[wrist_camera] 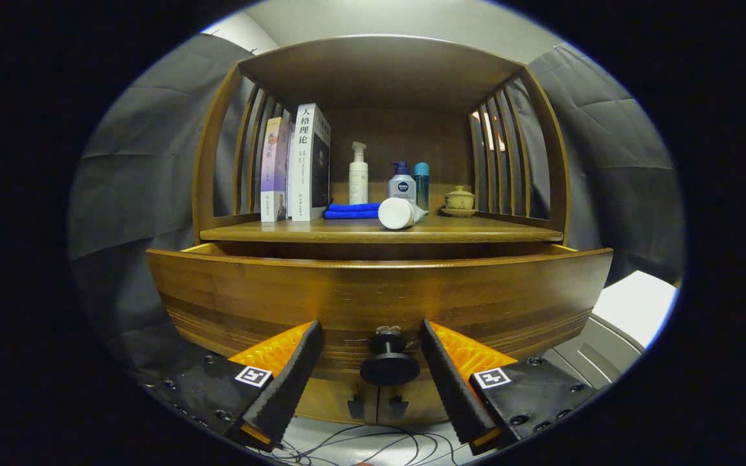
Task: Pull open the drawer, take out the items inside it, and place them on the countertop above the cabinet.
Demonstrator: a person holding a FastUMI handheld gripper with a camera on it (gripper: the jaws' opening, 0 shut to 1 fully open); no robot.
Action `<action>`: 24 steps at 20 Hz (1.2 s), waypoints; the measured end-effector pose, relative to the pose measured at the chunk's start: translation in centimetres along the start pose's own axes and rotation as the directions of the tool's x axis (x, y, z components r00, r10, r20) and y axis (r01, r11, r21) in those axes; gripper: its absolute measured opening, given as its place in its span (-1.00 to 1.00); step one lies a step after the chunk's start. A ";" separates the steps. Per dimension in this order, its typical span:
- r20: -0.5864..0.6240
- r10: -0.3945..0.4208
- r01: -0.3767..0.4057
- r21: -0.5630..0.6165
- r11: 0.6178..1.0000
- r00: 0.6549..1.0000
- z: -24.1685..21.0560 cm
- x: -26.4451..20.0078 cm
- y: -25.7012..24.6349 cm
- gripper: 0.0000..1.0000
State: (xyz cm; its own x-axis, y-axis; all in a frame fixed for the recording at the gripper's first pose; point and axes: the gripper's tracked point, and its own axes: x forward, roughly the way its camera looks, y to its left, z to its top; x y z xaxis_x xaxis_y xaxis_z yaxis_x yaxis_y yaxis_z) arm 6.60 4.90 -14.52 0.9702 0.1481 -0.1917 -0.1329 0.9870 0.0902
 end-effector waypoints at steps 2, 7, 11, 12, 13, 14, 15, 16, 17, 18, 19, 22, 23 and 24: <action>0.001 0.003 -0.003 0.008 1.000 1.000 0.2 0.9 0.0 0.95; 0.001 0.009 -0.009 0.012 1.000 1.000 0.7 3.0 -0.1 0.95; 0.002 0.012 -0.012 0.023 1.000 1.000 1.1 4.8 -0.1 0.95; -0.001 0.012 -0.012 0.022 1.000 1.000 1.1 5.3 -0.1 0.95; 0.000 0.012 -0.012 0.021 1.000 1.000 1.2 5.8 -0.1 0.95; -0.002 0.013 -0.013 0.021 1.000 1.000 1.2 5.9 -0.1 0.95; -0.002 0.011 -0.011 0.020 1.000 1.000 1.4 6.2 -0.3 0.95; -0.004 0.011 -0.011 0.024 1.000 1.000 1.6 7.2 -0.4 0.95; -0.004 0.011 -0.011 0.025 1.000 1.000 1.7 7.9 -0.6 0.95; -0.004 0.001 -0.001 0.025 1.000 1.000 1.9 7.8 -1.1 0.94; -0.001 0.002 -0.002 0.027 1.000 1.000 2.0 8.1 -1.5 0.94; 0.037 0.006 -0.008 0.071 0.997 0.999 2.0 8.2 -1.4 0.94; 0.035 0.006 -0.008 0.061 0.998 0.999 2.0 8.3 -1.4 0.94; 0.028 0.000 -0.001 0.039 0.999 1.000 2.0 8.0 -1.5 0.94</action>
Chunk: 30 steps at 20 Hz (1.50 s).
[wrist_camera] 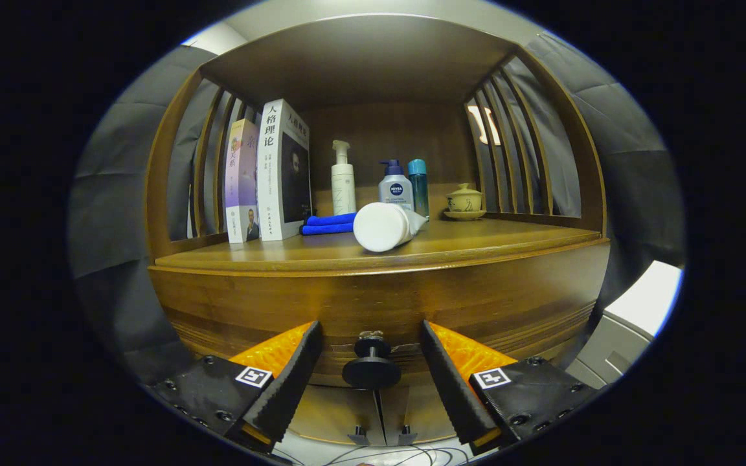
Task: Pull open the drawer, take out the items inside it, and place them on the countertop above the cabinet.
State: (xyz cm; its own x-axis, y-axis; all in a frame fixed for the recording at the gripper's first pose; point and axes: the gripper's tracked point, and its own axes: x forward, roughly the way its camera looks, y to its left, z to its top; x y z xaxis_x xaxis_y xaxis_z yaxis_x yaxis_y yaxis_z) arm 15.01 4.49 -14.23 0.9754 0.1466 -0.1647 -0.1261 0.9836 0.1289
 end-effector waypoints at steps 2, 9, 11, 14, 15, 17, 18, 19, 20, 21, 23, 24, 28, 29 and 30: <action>0.024 -0.009 0.010 -0.028 1.000 1.000 1.4 -0.9 0.0 0.94; 0.102 -0.035 0.036 -0.013 0.999 0.994 7.4 -8.7 1.3 0.95; 0.112 -0.032 0.035 -0.024 0.999 0.993 8.5 -11.2 1.8 0.95; 0.128 -0.031 0.038 -0.054 0.998 0.991 9.6 -14.5 2.5 0.95; 0.130 -0.028 0.037 -0.066 0.997 0.991 10.0 -15.4 2.6 0.95; 0.150 -0.014 0.027 -0.087 0.996 0.989 10.7 -17.2 3.2 0.95; 0.166 -0.005 0.021 -0.091 0.996 0.986 11.1 -17.8 3.5 0.95; 0.171 0.001 0.015 -0.093 0.996 0.985 11.3 -18.3 3.7 0.95; 0.170 0.003 0.014 -0.096 0.995 0.985 11.2 -18.8 3.9 0.95; 0.161 -0.003 0.020 -0.105 0.994 0.987 11.1 -19.2 3.8 0.95; 0.151 -0.020 0.037 -0.115 0.993 0.988 10.9 -19.7 3.6 0.95; 0.153 -0.022 0.039 -0.106 0.994 0.988 10.9 -19.8 3.8 0.95; 0.165 -0.015 0.028 -0.079 0.996 0.986 10.9 -20.3 4.0 0.95; 0.167 -0.019 0.033 -0.081 0.996 0.986 11.0 -20.4 3.9 0.95; 0.168 -0.019 0.033 -0.083 0.996 0.986 11.1 -20.5 3.9 0.95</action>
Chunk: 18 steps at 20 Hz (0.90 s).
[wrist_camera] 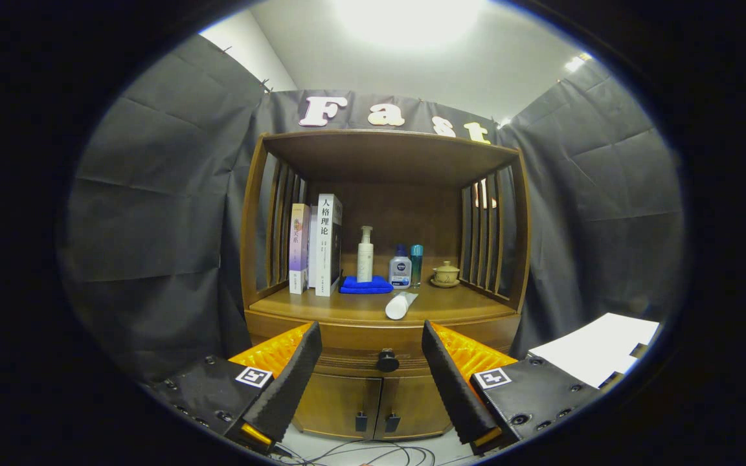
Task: Pull open the drawer, take out the items inside it, and place them on the countertop above the cabinet.
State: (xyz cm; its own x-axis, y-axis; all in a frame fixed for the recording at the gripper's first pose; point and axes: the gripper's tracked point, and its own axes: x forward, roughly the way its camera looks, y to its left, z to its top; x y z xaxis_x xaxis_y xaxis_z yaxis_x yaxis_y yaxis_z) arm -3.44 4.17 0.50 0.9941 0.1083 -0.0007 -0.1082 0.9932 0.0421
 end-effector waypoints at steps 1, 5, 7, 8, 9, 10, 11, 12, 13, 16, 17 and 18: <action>0.000 -0.002 0.002 -0.004 1.000 1.000 0.1 -0.1 -0.1 0.95; 0.012 0.001 -0.001 -0.007 1.000 1.000 0.7 -0.3 0.0 0.95; 0.012 0.000 0.000 0.000 1.000 1.000 0.8 -0.4 -0.1 0.95; 0.015 -0.001 0.001 0.005 1.000 1.000 1.0 -0.3 -0.2 0.95; 0.019 -0.003 0.003 0.013 1.000 1.000 1.2 -0.4 -0.3 0.95; 0.024 -0.003 0.003 0.019 1.000 1.000 1.3 -0.4 -0.4 0.95; 0.028 -0.008 0.007 0.023 1.000 1.000 1.5 -0.5 -0.6 0.95; 0.032 -0.012 0.011 0.024 1.000 0.999 1.7 -0.5 -0.8 0.95; 0.033 -0.014 0.013 0.023 1.000 0.999 1.8 -0.5 -0.9 0.95; 0.039 -0.015 0.014 0.031 0.999 0.999 2.0 -0.5 -1.0 0.95; 0.035 -0.012 0.011 0.036 0.999 0.999 1.9 -0.5 -0.9 0.95; 0.033 -0.014 0.012 0.037 0.999 0.999 1.8 -0.4 -1.0 0.95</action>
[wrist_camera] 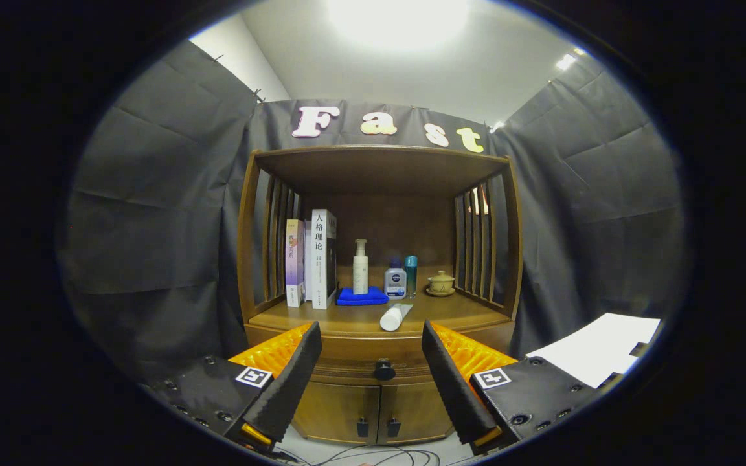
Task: Pull open the drawer, take out the items inside it, and place them on the countertop above the cabinet.
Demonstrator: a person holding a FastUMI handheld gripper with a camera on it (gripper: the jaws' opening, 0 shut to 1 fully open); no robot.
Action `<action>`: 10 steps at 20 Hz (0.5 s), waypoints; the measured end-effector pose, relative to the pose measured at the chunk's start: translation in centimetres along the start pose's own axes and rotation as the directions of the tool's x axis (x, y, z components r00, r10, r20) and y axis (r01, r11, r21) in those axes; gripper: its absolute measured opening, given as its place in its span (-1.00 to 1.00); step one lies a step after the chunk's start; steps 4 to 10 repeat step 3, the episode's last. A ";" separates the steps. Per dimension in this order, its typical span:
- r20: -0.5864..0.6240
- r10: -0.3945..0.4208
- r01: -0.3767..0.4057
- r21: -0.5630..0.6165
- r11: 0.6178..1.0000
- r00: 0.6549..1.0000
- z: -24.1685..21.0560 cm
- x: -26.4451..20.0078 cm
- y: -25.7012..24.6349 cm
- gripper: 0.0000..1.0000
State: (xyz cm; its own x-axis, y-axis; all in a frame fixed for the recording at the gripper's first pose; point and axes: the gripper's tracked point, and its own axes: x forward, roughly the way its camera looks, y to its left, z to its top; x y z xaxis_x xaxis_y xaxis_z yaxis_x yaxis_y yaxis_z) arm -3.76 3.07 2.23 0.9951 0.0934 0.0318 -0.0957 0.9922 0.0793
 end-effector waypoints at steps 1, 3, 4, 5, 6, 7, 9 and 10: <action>-0.001 -0.004 0.004 0.000 1.000 1.000 0.0 0.0 -0.2 0.95; 0.005 -0.001 0.001 0.008 1.000 1.000 0.1 -0.1 -0.1 0.95; 0.005 -0.001 0.001 0.008 1.000 1.000 0.1 -0.1 -0.1 0.95; 0.005 -0.001 0.001 0.008 1.000 1.000 0.1 -0.1 -0.1 0.95; 0.005 -0.001 0.001 0.008 1.000 1.000 0.1 -0.1 -0.1 0.95; 0.005 -0.001 0.001 0.008 1.000 1.000 0.1 -0.1 -0.1 0.95; 0.005 -0.001 0.001 0.008 1.000 1.000 0.1 -0.1 -0.1 0.95; 0.005 -0.001 0.001 0.008 1.000 1.000 0.1 -0.1 -0.1 0.95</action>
